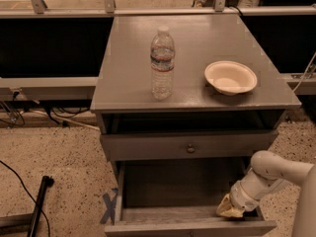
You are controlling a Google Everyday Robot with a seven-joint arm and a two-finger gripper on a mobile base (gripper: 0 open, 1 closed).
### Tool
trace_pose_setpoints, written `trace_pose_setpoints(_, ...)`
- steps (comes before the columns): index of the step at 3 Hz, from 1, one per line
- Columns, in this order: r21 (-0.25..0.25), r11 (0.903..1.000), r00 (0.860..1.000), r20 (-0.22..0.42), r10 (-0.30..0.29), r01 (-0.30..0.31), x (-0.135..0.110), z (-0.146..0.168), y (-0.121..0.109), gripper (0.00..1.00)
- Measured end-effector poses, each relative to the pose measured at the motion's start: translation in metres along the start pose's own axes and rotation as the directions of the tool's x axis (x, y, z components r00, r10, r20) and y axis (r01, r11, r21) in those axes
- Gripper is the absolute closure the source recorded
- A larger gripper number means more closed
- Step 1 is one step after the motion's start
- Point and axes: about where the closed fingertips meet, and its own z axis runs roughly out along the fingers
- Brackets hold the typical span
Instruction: Open middle drawer
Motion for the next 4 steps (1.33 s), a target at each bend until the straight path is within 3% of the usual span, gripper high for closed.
trace_pose_setpoints(3,0.000,1.0000,1.000,0.000,0.000,0.000,0.0000,0.0000,0.0000,1.00)
trace_pose_setpoints(4,0.000,1.0000,1.000,0.000,0.000,0.000,0.0000,0.0000,0.0000,0.82)
